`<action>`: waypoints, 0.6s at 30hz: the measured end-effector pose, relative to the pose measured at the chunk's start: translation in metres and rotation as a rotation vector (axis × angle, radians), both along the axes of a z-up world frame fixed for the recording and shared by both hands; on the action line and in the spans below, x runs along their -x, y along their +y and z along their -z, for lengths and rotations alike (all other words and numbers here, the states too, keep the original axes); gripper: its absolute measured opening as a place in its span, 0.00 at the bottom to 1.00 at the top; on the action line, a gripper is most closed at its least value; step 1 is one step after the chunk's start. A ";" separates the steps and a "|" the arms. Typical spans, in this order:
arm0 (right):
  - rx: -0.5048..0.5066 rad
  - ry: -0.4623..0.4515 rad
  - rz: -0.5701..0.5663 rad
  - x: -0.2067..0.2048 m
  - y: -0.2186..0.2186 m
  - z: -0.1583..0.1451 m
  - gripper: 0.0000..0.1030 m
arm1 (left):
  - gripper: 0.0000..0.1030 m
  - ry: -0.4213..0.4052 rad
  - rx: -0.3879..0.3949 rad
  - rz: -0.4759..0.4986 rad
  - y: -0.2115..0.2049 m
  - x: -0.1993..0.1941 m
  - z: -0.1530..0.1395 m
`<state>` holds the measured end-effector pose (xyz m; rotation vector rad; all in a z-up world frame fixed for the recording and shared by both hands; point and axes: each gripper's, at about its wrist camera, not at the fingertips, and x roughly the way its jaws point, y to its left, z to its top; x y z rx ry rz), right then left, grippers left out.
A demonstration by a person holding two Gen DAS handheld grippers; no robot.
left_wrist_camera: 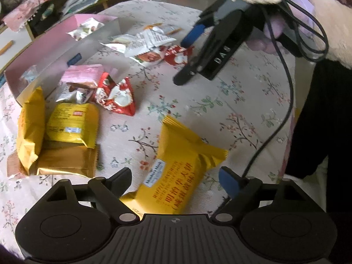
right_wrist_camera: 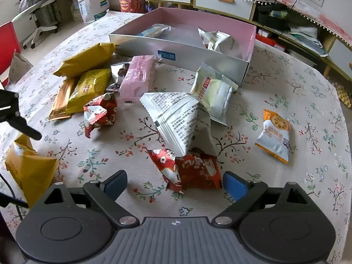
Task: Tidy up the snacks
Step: 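Grasp the yellow waffle packet with the left gripper while the right gripper grasps a red-and-white wrapper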
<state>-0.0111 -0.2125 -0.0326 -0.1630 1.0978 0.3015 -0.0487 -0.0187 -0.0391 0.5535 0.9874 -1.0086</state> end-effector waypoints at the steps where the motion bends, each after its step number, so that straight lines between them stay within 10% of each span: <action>1: 0.003 -0.002 0.000 0.000 0.000 0.000 0.66 | 0.80 0.001 -0.003 0.004 0.000 0.001 0.001; 9: 0.006 -0.019 -0.006 0.000 0.000 0.001 0.56 | 0.44 -0.005 0.004 -0.038 0.001 -0.004 -0.001; 18: -0.011 -0.027 -0.012 0.000 -0.001 -0.004 0.30 | 0.40 -0.034 0.038 -0.110 0.004 -0.013 -0.009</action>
